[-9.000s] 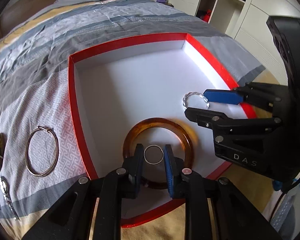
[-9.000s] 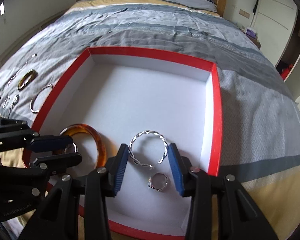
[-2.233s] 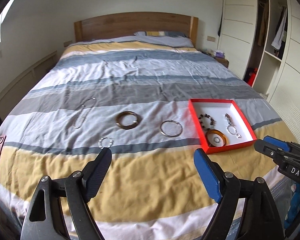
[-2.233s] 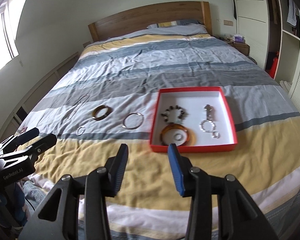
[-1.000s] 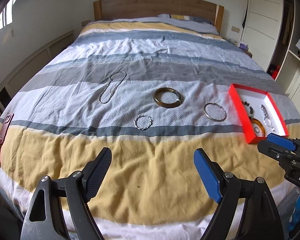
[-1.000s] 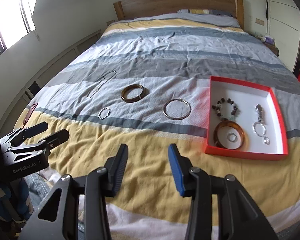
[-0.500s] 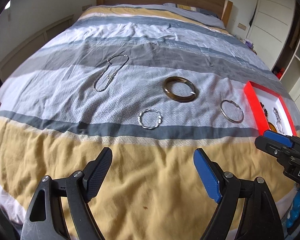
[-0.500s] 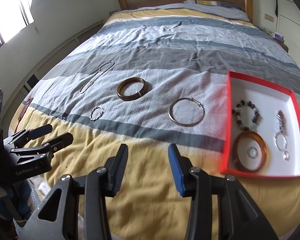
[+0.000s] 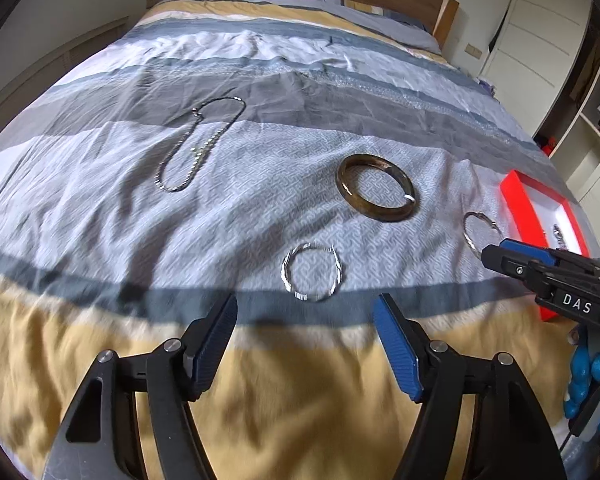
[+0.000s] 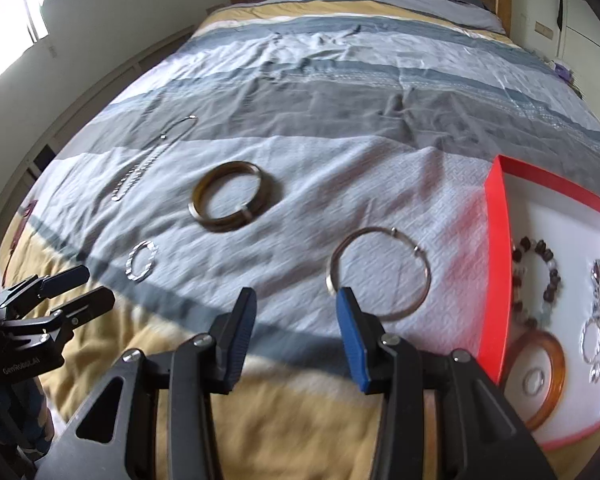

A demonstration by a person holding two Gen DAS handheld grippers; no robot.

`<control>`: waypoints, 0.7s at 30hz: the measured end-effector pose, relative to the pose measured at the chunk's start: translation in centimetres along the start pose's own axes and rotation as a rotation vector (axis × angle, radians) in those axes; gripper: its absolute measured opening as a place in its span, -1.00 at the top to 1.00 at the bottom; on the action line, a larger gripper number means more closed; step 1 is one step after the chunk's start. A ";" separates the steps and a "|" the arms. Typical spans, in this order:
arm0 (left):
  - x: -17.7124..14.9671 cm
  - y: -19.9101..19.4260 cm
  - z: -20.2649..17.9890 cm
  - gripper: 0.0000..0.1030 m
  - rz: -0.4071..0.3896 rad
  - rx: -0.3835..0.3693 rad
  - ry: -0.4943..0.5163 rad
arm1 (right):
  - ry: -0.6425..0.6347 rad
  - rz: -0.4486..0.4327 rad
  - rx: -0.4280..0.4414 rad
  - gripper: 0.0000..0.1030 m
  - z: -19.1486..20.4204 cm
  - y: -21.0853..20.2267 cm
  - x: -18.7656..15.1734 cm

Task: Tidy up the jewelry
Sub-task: 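Grasp the twisted silver hoop with the left tool while the right tool grasps the large silver hoop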

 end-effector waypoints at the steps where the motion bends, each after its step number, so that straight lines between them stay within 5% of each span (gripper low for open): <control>1: 0.2 0.5 0.0 -0.32 0.005 0.002 0.004 | 0.002 0.007 -0.002 0.22 -0.2 0.4 0.2; 9: 0.9 3.8 0.0 -0.19 0.028 0.020 0.024 | 0.021 0.054 0.000 0.22 -1.0 3.2 0.2; 15: 1.2 4.5 -0.1 0.25 0.025 0.000 0.022 | 0.036 0.049 0.022 0.29 -1.1 4.5 0.1; 19: 0.9 4.3 -0.6 0.25 0.020 -0.006 0.039 | 0.072 0.043 0.094 0.90 -1.3 5.1 0.2; 21: 0.8 3.9 -0.6 0.25 0.018 -0.012 0.034 | 0.092 0.039 0.134 0.91 -1.3 5.1 0.2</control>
Point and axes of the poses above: each gripper's, at about its wrist camera, not at the fingertips, and y roughly the way its jaws point, z to its left, x to its top, the point moved 5 cm from there along y, roughly the way its jaws point, and after that the axes turned 12 degrees about -y, right-handed, at the moved point
